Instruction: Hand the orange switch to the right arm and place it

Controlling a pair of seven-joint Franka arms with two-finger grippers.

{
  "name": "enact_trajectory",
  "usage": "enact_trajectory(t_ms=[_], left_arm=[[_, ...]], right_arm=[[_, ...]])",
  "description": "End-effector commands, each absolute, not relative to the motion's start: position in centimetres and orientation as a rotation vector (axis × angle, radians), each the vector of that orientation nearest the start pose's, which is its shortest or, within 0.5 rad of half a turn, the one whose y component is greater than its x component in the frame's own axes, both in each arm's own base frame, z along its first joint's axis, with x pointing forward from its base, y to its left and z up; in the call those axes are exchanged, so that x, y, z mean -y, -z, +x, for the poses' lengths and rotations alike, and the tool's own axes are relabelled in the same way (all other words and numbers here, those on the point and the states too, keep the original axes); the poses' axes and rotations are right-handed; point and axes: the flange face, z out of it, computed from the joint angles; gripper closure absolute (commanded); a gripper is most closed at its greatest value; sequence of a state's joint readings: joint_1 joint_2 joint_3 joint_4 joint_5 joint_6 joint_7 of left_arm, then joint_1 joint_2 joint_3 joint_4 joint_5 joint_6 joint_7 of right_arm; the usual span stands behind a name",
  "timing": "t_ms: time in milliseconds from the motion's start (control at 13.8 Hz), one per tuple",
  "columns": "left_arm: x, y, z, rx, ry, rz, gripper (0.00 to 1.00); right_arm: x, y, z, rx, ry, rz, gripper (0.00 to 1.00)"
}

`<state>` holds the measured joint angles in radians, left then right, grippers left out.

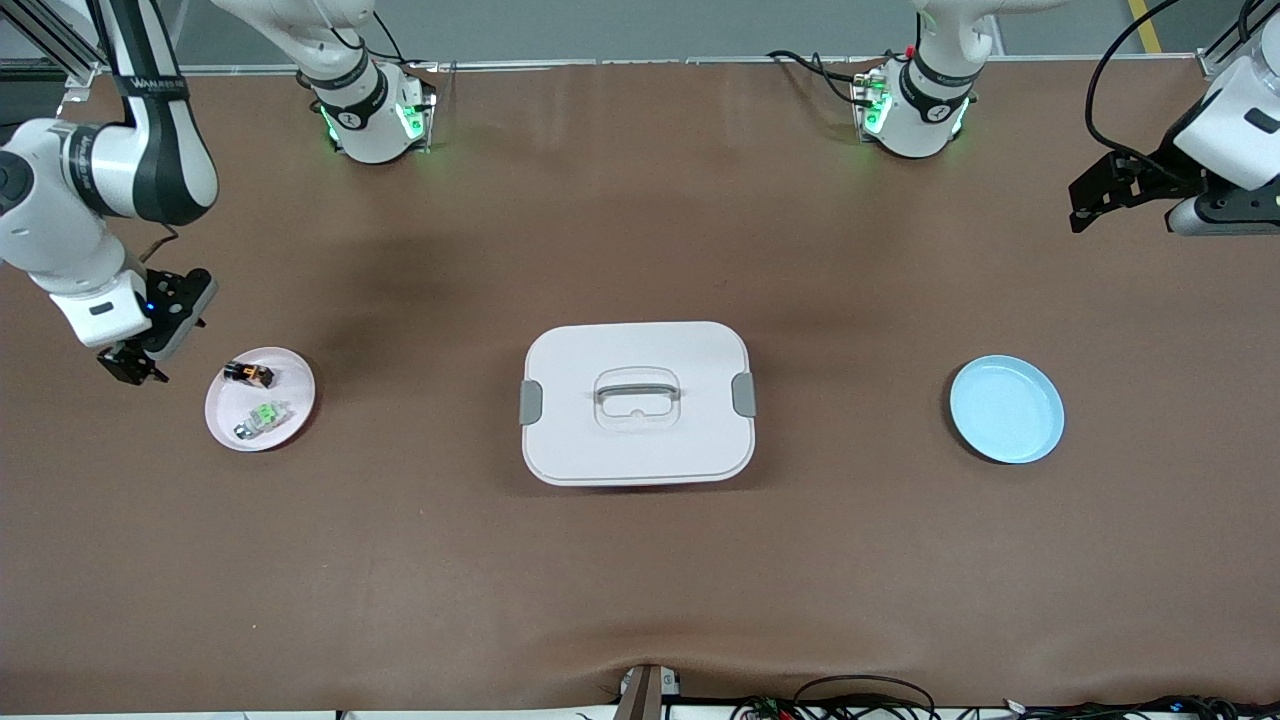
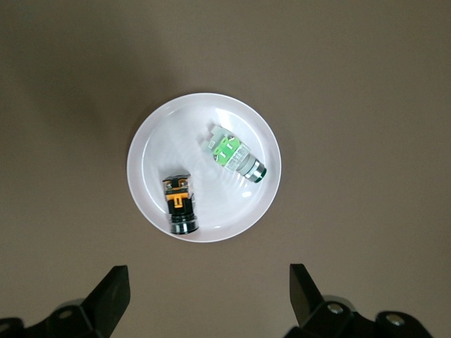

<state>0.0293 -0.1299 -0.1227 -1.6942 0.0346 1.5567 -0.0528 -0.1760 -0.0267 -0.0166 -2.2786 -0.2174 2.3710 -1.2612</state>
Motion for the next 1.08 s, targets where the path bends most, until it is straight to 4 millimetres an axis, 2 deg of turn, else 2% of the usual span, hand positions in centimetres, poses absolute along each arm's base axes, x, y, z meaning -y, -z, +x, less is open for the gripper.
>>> enact_trajectory(t_ms=[0,217,434,578,795,867,1012], left_arm=[[4.6,-63.3,50.8,-0.093,0.016,-3.08,0.0],[4.6,-63.2,50.9,-0.089,0.018,-3.08,0.0],[4.5,-63.1,51.0,-0.086,0.015,-3.082,0.0],[4.5,-62.9,51.1,-0.087,0.013,-3.082,0.0],[4.6,-62.8,51.2,-0.089,0.006,-3.082,0.0],[4.6,-62.8,51.1,-0.091,0.006,-3.082,0.0],[4.4,-62.7,51.1,-0.084,-0.001,-3.082,0.0]], right_arm=[[9.9,-39.8,51.4,1.642,-0.044,-2.909,0.0],[8.7,-42.5,52.3,1.229,-0.096,-3.092,0.0],[8.5,-45.2,53.3,0.802,-0.028,-3.244,0.0],[8.3,-46.8,53.6,0.573,-0.005,-3.251,0.0],[7.6,-49.2,53.7,0.088,-0.031,-3.175,0.0],[7.6,-50.4,54.1,0.045,0.006,-3.179,0.0],[6.9,-52.4,54.5,0.065,0.067,-3.183,0.0]])
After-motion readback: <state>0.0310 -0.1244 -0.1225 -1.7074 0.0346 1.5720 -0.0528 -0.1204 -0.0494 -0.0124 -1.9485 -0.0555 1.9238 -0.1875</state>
